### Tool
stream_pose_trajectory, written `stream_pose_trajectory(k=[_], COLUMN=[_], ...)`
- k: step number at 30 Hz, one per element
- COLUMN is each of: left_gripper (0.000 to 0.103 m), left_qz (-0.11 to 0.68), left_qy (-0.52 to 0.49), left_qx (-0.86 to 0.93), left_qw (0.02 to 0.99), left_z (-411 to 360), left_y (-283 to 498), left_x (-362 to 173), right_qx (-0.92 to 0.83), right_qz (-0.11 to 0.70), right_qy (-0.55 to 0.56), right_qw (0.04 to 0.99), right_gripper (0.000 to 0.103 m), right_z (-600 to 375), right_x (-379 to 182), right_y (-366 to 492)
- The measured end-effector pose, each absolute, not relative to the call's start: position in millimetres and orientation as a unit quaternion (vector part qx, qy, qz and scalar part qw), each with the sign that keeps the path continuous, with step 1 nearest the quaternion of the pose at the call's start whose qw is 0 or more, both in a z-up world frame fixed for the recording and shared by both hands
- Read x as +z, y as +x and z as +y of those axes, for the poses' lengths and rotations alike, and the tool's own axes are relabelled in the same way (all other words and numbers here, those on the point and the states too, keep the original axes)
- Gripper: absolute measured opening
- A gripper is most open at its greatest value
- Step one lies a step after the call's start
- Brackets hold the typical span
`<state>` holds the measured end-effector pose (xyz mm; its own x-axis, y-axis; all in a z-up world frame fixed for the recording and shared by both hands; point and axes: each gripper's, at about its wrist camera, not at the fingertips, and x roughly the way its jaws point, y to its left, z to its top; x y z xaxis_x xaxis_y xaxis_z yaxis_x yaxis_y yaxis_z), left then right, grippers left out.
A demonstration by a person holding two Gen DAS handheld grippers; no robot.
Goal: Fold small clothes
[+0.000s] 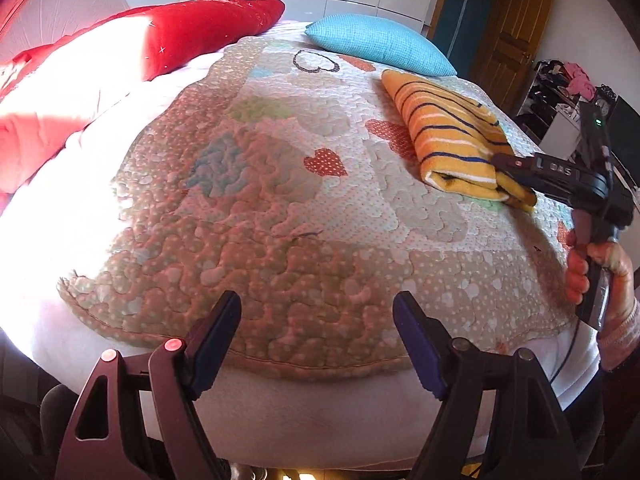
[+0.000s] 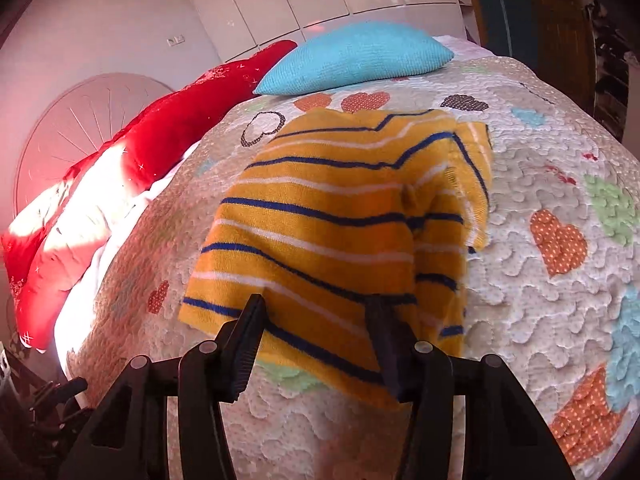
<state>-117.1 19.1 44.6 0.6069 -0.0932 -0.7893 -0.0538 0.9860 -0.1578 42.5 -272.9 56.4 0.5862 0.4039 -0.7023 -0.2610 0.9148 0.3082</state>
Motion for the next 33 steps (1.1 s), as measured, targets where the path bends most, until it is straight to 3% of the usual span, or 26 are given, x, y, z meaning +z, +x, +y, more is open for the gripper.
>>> stream_pose_trajectory(k=[4,15,33], left_gripper=[0.078,0.078,0.078], left_qz=[0.454,0.466,0.48], left_qy=[-0.085,-0.031,0.025], left_qx=[0.003,0.006,-0.011], left_qw=[0.887,0.884,0.877], left_z=[24.1,-11.2,-58.7], left_y=[-113.4,-104.2,-93.7], left_x=[35.8,38.0,36.6], right_qx=[0.155,0.106,0.082], right_qz=[0.395,0.379,0.37], right_qy=[0.08,0.072,0.12], right_qw=[0.902,0.916,0.918], right_gripper=[0.075,0.075,0.083], right_z=[-294.8,-323.4,-354.4], right_x=[70.2,43.5,32.4], right_y=[13.2,-26.7,-33.6])
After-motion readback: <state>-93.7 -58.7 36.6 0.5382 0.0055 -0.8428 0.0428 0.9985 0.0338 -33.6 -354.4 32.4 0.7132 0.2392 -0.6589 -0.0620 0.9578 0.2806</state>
